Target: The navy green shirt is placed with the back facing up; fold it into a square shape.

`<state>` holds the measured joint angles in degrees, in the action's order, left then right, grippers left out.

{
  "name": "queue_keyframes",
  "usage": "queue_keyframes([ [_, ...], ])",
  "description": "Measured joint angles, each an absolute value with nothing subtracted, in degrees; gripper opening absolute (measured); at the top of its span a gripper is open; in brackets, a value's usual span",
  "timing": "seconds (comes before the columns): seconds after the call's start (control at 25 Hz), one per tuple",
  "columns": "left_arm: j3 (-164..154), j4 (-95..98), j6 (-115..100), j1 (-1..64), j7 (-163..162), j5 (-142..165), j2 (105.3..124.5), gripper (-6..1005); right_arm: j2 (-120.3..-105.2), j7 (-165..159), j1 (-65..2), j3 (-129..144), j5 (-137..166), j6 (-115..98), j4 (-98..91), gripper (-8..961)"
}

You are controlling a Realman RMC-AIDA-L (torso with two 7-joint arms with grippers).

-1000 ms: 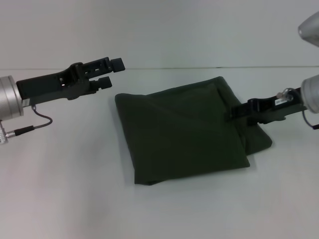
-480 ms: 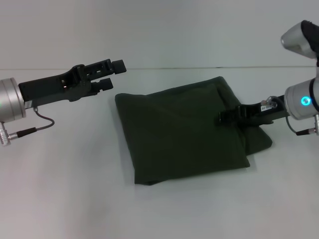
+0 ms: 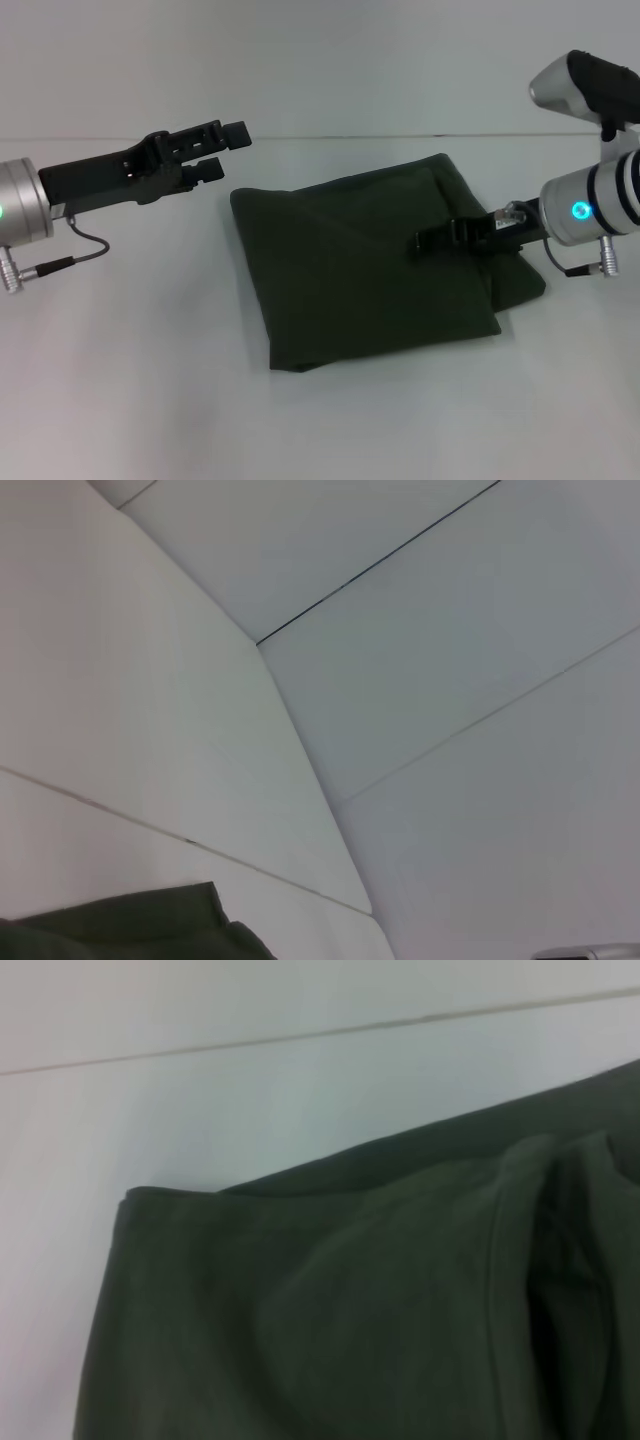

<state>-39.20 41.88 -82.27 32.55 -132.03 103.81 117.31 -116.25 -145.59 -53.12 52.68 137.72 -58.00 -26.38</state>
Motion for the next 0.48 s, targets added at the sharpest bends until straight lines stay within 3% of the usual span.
queue_keyframes([
  [0.48,-39.2,41.9,-82.0,32.6,-132.0,103.7,117.34,918,-115.45,-146.6,-52.2,53.0,137.4,-58.7,-26.6,866],
])
